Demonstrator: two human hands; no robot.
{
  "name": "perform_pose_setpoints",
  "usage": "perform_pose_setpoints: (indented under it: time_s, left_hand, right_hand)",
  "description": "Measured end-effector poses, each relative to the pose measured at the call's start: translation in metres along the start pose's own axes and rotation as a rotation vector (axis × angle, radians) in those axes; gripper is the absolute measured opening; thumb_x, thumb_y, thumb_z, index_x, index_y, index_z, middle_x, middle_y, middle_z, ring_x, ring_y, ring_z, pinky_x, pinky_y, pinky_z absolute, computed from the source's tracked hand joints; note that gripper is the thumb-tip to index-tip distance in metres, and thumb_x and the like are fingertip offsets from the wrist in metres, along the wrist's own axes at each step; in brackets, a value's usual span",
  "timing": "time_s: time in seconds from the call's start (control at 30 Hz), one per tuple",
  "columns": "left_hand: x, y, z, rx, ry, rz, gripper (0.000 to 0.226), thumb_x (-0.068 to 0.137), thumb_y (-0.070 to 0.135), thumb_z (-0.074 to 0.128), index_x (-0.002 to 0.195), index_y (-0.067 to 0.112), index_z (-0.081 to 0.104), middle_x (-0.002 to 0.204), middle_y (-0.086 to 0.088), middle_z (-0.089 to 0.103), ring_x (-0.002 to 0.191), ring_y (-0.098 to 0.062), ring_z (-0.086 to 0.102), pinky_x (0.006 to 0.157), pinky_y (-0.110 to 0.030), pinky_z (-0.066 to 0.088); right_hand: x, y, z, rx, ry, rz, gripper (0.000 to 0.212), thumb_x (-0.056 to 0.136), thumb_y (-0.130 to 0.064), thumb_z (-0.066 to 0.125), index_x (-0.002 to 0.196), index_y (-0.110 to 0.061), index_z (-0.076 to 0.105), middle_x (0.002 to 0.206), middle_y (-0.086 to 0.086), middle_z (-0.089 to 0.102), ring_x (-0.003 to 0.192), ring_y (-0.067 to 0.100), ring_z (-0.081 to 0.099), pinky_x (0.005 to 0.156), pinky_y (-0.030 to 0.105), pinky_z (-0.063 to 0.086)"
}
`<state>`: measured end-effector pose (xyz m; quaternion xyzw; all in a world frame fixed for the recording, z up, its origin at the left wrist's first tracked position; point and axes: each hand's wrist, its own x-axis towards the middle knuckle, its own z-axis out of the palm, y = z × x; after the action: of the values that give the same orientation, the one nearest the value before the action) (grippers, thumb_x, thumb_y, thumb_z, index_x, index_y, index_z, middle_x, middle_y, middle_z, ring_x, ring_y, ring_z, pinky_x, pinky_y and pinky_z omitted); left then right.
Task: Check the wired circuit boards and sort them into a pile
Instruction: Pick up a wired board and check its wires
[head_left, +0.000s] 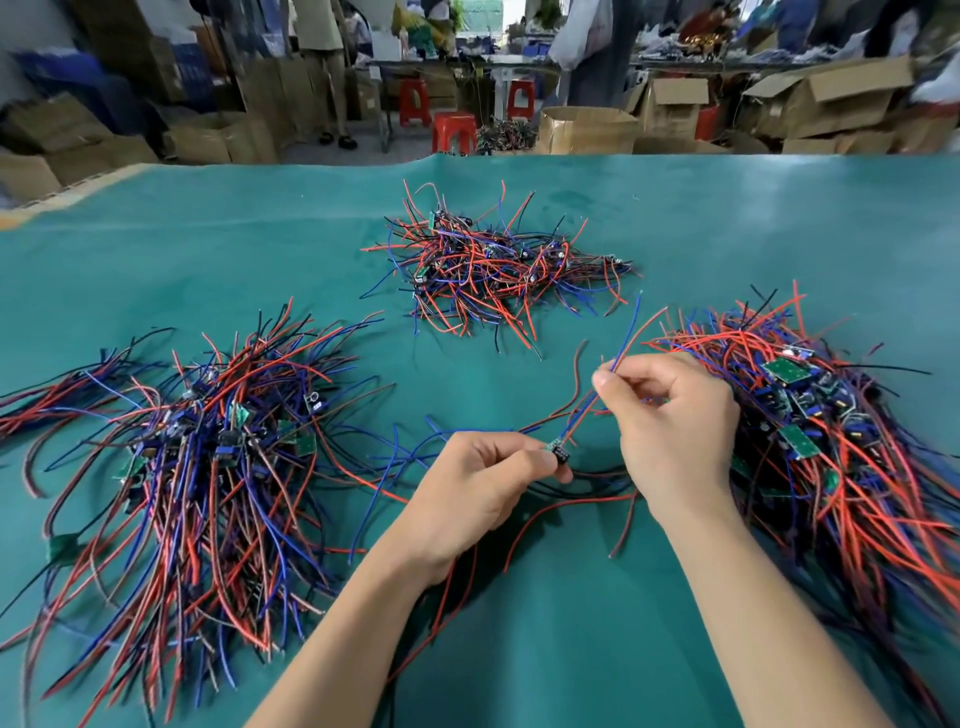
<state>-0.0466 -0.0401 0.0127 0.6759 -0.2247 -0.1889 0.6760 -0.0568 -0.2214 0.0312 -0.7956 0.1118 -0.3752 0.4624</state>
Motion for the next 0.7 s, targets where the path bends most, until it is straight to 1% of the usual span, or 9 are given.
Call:
perform_pose_setpoints:
  time_s: [0.17,0.27,0.3,0.33,0.4,0.47,0.53,0.6,0.7]
  left_hand:
    - [-0.001,0.000,0.001,0.007,-0.032,-0.014,0.032,0.077,0.043,0.062,0.080,0.014,0.075,0.052,-0.006,0.020,0.050,-0.021,0.012,0.047,-0.031,0.009]
    - [-0.002,0.002,0.000,0.021,-0.061,-0.020,0.031,0.077,0.042,0.062,0.079,0.014,0.075,0.055,-0.011,0.017,0.052,-0.024,0.010,0.049,-0.035,0.007]
    - [-0.002,0.002,0.000,0.032,-0.070,-0.022,0.031,0.077,0.043,0.062,0.078,0.014,0.075,0.055,-0.012,0.017,0.052,-0.024,0.010,0.049,-0.034,0.008]
    - [-0.001,0.002,-0.001,0.040,-0.080,-0.026,0.031,0.077,0.043,0.062,0.078,0.015,0.075,0.054,-0.010,0.017,0.052,-0.023,0.011,0.049,-0.034,0.008]
    - [-0.001,0.002,-0.001,0.032,-0.097,-0.039,0.031,0.077,0.044,0.062,0.079,0.016,0.075,0.054,-0.008,0.018,0.051,-0.022,0.011,0.048,-0.032,0.009]
    - [-0.001,0.003,-0.002,0.014,-0.113,-0.053,0.030,0.078,0.043,0.062,0.081,0.016,0.075,0.055,-0.006,0.018,0.051,-0.020,0.011,0.046,-0.029,0.011]
    - [-0.001,0.003,-0.003,-0.001,-0.115,-0.061,0.028,0.081,0.039,0.063,0.085,0.014,0.075,0.056,-0.004,0.019,0.051,-0.018,0.011,0.045,-0.026,0.012]
    - [-0.001,0.001,-0.004,-0.054,-0.082,-0.071,0.026,0.087,0.031,0.062,0.092,0.008,0.074,0.060,-0.003,0.023,0.051,-0.015,0.015,0.043,-0.021,0.015]
    - [0.001,-0.002,-0.005,-0.157,0.000,-0.083,0.025,0.099,0.016,0.057,0.108,-0.006,0.065,0.065,0.001,0.039,0.051,-0.008,0.031,0.043,-0.015,0.023]
  right_hand:
    - [0.004,0.005,-0.006,-0.051,0.111,-0.071,0.008,0.088,-0.009,0.073,0.089,-0.018,0.074,0.084,-0.005,0.068,0.069,0.002,0.064,0.073,0.012,0.047]
    - [0.007,0.010,-0.008,0.048,0.134,0.022,0.013,0.092,-0.011,0.068,0.093,-0.024,0.070,0.082,-0.005,0.074,0.070,0.011,0.071,0.076,0.034,0.058]
    - [0.009,0.011,-0.009,0.085,0.128,0.065,0.015,0.093,-0.011,0.067,0.090,-0.026,0.068,0.080,-0.004,0.075,0.065,0.014,0.071,0.069,0.041,0.059]
    - [0.011,0.011,-0.010,0.129,0.122,0.110,0.017,0.094,-0.012,0.065,0.086,-0.027,0.066,0.075,-0.004,0.074,0.058,0.014,0.069,0.059,0.040,0.056]
    - [0.013,0.009,-0.010,0.290,0.151,0.232,0.019,0.096,-0.010,0.063,0.082,-0.022,0.065,0.063,-0.002,0.070,0.045,0.011,0.061,0.043,0.027,0.047]
    - [0.013,0.005,-0.009,0.526,0.191,0.396,0.022,0.099,-0.010,0.060,0.078,-0.013,0.064,0.054,-0.001,0.066,0.040,0.009,0.055,0.038,0.020,0.041]
    - [0.012,0.001,-0.010,0.731,0.183,0.536,0.027,0.103,-0.015,0.057,0.078,-0.009,0.063,0.054,0.000,0.066,0.043,0.008,0.058,0.042,0.019,0.045]
    - [0.013,0.000,-0.011,0.879,0.126,0.626,0.030,0.106,-0.023,0.053,0.086,-0.004,0.064,0.065,0.007,0.073,0.056,0.013,0.068,0.052,0.021,0.054]
    - [0.008,-0.004,-0.004,0.816,-0.062,0.694,0.030,0.104,-0.028,0.056,0.100,0.000,0.067,0.085,0.014,0.077,0.074,0.021,0.073,0.067,0.027,0.060]
